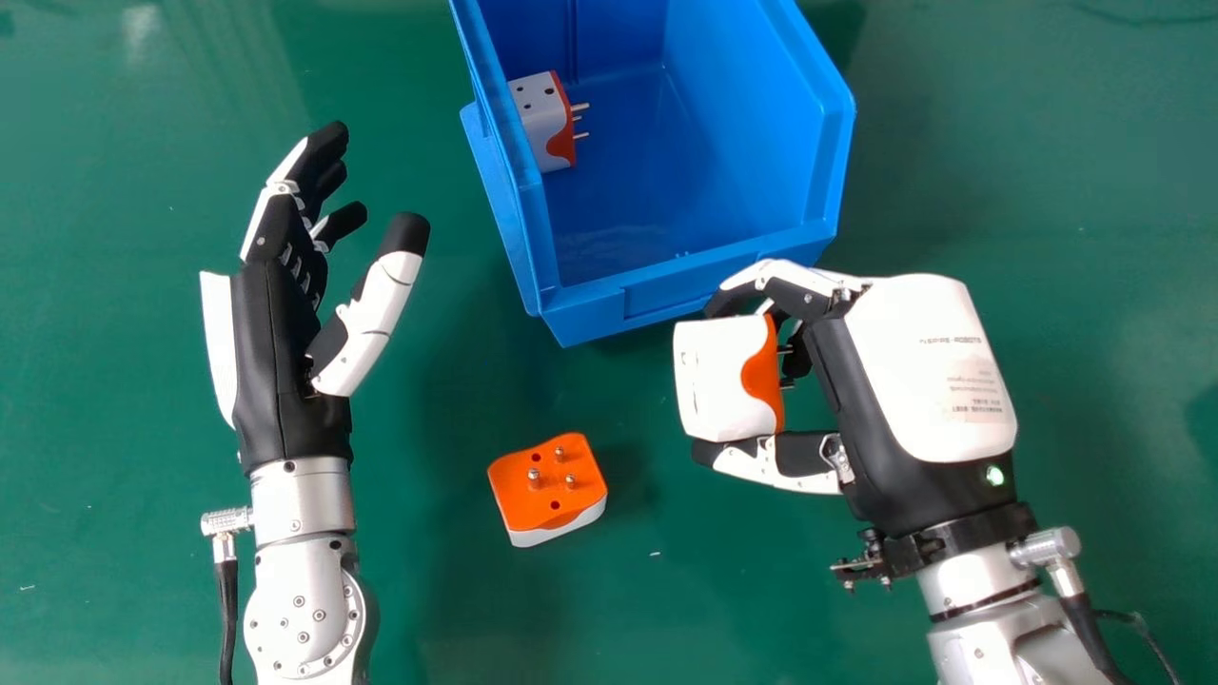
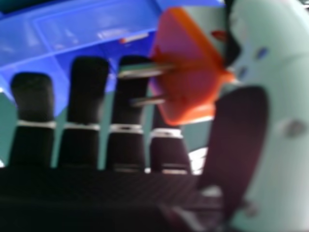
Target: Pick all objects and put in blue box
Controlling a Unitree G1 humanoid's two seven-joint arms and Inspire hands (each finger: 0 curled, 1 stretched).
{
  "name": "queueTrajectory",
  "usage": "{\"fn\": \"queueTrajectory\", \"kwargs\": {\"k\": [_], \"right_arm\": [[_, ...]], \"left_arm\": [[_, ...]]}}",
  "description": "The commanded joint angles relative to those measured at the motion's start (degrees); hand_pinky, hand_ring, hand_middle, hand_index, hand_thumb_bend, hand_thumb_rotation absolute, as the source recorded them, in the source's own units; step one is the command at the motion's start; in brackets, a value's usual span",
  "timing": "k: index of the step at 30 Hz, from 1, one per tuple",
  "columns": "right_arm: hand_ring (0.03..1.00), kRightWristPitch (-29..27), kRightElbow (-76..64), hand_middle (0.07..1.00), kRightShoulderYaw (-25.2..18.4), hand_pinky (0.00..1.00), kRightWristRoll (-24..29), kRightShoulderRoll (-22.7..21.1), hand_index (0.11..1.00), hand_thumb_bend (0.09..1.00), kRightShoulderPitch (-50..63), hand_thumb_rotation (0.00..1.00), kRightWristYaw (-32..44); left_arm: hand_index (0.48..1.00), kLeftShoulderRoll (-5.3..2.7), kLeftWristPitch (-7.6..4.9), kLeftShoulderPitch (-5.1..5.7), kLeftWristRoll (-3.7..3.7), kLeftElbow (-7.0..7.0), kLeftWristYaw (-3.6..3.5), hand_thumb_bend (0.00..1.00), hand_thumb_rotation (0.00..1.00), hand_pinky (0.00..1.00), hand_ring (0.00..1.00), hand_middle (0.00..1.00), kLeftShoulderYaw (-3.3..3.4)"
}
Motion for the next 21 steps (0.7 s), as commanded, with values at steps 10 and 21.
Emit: {"fn": "queueTrajectory", "kwargs": {"k": [10, 21], "right_arm": [[0.36, -3.12, -0.85, 0.466, -0.9, 0.28, 0.54, 0.47, 0.53, 0.511, -4.24, 0.0, -3.7], [0.369, -2.86, -2.43, 0.477, -1.97, 0.3, 0.23, 1.77, 0.524, 0.512, -7.77, 0.0, -4.32]], "left_arm": [[0.805, 0.14, -0.53, -1.31, 0.36, 0.05, 0.26, 0.76, 0.53, 0.8, 0.87, 0.87, -0.16], [0.804, 0.06, -0.9, -1.1, -0.13, 0.13, -0.08, 0.76, 0.52, 0.8, 0.87, 0.87, -0.05]]}}
